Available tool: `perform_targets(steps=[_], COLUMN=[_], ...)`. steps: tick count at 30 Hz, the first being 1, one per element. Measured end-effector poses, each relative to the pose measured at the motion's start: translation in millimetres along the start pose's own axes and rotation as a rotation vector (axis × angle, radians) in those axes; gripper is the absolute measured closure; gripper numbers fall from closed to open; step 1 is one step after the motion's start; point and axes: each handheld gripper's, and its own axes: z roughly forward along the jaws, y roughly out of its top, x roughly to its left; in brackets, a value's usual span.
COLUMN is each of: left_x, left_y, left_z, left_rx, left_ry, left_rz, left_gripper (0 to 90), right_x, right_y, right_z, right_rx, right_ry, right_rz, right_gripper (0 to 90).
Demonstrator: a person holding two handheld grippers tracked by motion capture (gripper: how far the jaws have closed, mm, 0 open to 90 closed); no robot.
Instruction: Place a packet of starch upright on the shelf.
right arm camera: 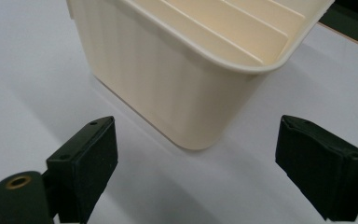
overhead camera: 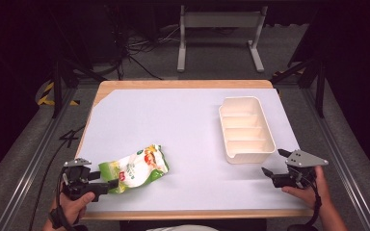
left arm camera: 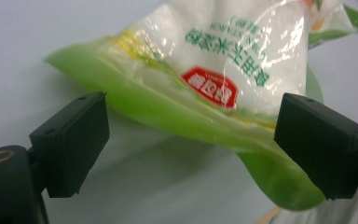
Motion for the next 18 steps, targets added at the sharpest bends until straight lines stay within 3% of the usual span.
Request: perform_targets(steps=[8, 10, 12, 15, 16, 18], left_x=[12.5, 13.4, 11.9, 11.1, 16.3, 17.4], left_y=[-6.6, -7.0, -6.5, -4.5, -1.2, 1.4], left_z=[-0.6, -0.6, 3.1, 8.7, 11.9, 15.4], left_rx=[0.022, 0.023, 0.033, 0.030, -0.007, -0.011], left_ry=[-0.050, -0.059, -0.101, -0.098, -0.135, -0.151], left_rz=[-0.091, -0.091, -0.084, -0.080, -0.100, -0.088], left_gripper=[14.9, 14.2, 13.5, 8.3, 12.0, 12.9], right_x=[-1.2, -1.9, -1.8, -1.2, -1.2, -1.6], right_y=[2.2, 1.4, 1.7, 2.2, 2.0, 2.0], right_z=[6.2, 5.9, 5.6, 6.4, 6.4, 6.4], right_rx=[0.016, 0.013, 0.009, 0.011, 0.008, 0.006], right_ry=[0.000, 0.007, 0.010, 0.014, 0.022, 0.025], right_rz=[-0.005, 0.001, -0.002, -0.001, 0.000, 0.005], right_gripper=[12.5, 12.5, 12.6, 12.6, 12.6, 12.6])
